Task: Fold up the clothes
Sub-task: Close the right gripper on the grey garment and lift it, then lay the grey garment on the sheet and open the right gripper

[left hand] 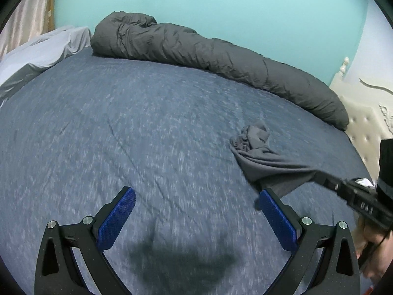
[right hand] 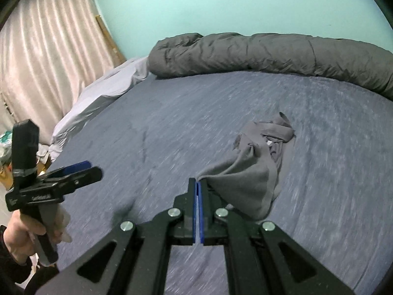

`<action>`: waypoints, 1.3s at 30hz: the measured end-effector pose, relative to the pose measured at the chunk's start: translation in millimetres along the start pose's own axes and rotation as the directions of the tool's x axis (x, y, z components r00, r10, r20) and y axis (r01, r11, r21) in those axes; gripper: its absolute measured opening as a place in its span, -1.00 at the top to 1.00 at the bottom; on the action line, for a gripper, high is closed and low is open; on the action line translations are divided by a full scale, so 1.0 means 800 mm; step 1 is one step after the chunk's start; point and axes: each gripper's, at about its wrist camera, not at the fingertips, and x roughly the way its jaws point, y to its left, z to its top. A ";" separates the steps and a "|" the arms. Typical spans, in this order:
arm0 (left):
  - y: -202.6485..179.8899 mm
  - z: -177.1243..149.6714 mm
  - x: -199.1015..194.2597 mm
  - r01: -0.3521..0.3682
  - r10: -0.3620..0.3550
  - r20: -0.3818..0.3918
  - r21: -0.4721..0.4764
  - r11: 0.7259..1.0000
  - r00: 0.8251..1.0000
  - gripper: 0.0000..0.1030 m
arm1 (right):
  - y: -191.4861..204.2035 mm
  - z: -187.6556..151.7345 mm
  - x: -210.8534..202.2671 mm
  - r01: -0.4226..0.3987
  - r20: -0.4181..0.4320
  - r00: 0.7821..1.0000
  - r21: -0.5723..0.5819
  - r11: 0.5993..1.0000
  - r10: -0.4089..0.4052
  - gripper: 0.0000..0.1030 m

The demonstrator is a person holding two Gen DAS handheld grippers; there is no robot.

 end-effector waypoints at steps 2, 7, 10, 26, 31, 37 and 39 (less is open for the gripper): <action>-0.001 -0.017 -0.012 0.011 -0.011 0.004 -0.006 1.000 1.000 -0.99 | 0.016 -0.020 -0.008 0.001 -0.010 1.000 -0.014 1.000 -0.001 0.99; -0.005 -0.058 -0.063 0.036 -0.036 0.018 -0.010 0.999 0.999 -0.99 | 0.056 -0.068 -0.045 0.003 -0.032 0.999 -0.013 1.000 -0.003 0.99; -0.004 -0.077 -0.087 0.033 -0.033 0.021 0.003 0.999 0.999 -0.99 | 0.082 -0.092 -0.069 0.001 -0.033 0.999 -0.009 1.000 -0.001 0.99; 0.030 -0.172 -0.109 0.043 -0.044 -0.015 -0.037 0.998 0.999 -0.99 | 0.141 -0.214 -0.080 -0.079 -0.109 0.990 0.081 0.994 0.088 0.94; 0.042 -0.189 -0.069 0.051 -0.052 -0.033 -0.038 0.998 0.998 -0.99 | 0.120 -0.221 -0.074 -0.059 -0.101 0.992 0.131 0.990 0.073 0.44; 0.052 -0.201 -0.022 0.048 -0.052 -0.093 -0.046 0.998 0.994 -0.99 | 0.061 -0.235 -0.092 -0.051 0.004 0.999 0.262 0.964 0.052 0.07; 0.046 -0.196 -0.013 0.059 -0.063 -0.086 -0.040 0.997 0.994 -0.99 | 0.032 -0.236 -0.085 0.007 0.006 1.000 0.326 0.946 -0.009 0.07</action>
